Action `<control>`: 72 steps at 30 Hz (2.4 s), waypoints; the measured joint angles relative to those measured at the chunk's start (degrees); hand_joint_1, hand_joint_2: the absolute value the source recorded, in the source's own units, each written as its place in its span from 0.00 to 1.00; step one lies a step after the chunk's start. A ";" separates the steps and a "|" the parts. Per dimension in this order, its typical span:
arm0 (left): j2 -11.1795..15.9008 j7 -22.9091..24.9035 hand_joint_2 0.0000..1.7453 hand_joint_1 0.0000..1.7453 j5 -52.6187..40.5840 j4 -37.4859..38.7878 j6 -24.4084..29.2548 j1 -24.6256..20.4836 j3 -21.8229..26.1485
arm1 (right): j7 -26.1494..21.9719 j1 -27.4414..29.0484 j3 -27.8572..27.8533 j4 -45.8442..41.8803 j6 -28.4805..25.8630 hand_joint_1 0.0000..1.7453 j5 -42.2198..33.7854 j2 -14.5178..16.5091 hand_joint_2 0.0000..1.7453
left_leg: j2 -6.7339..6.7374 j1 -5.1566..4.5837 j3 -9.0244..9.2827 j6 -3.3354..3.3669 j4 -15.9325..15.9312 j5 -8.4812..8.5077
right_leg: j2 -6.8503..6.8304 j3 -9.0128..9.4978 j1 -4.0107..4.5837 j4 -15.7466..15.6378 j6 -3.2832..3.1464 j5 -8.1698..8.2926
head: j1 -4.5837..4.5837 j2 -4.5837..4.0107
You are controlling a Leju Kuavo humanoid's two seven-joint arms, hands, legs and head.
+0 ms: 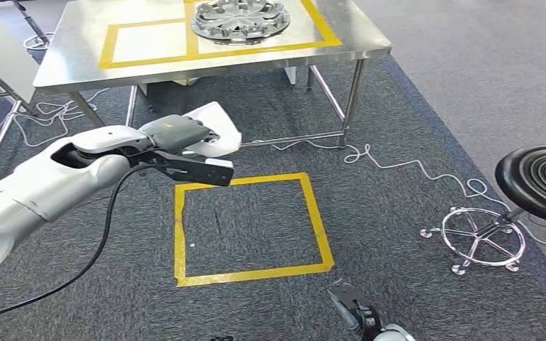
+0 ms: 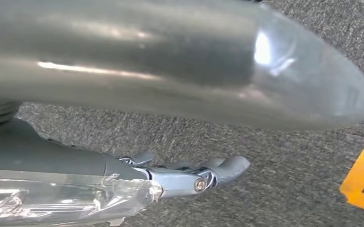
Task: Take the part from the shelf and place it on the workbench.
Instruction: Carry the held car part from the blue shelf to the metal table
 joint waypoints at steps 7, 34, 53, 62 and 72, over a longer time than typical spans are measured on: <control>2.01 -4.82 1.00 1.00 -1.46 -2.81 2.65 1.75 0.55 | -1.57 0.41 -1.33 0.00 -0.09 0.00 -1.79 -0.02 0.00 | 1.01 -0.11 7.79 0.72 -15.11 5.59 | -0.95 0.02 0.69 0.00 0.28 -0.21 | 0.15 0.00; 6.41 -7.84 1.00 1.00 6.09 -25.20 8.91 19.05 2.65 | -3.69 2.45 -6.45 0.00 -1.07 0.00 -2.89 -0.02 0.00 | 0.92 -0.18 7.62 1.53 -15.19 5.81 | -0.95 0.34 0.71 -1.22 1.40 0.64 | 0.12 0.00; -2.52 -15.61 1.00 1.00 21.92 -31.04 11.76 42.67 9.81 | -4.23 3.45 -8.60 0.02 -2.40 0.00 -3.13 -0.02 0.00 | 0.92 -0.20 7.61 1.65 -15.19 5.70 | -0.95 0.33 0.70 -1.25 1.40 0.61 | 0.12 0.00; -4.75 -14.68 1.00 1.00 25.11 -31.02 9.51 43.27 9.75 | -3.78 3.44 -8.61 0.02 -2.44 0.00 -2.58 0.00 0.00 | 0.92 -0.20 7.61 1.66 -15.19 5.71 | -0.95 0.34 0.70 -1.25 1.42 0.63 | 0.13 0.00; -7.18 -12.80 1.00 1.00 30.52 -31.00 8.13 43.26 9.73 | -3.73 3.38 -9.00 0.02 -2.44 0.00 -2.24 0.00 0.00 | 0.92 -0.20 7.60 1.66 -15.19 5.71 | -0.95 0.34 0.70 -1.25 1.42 0.63 | 0.13 0.00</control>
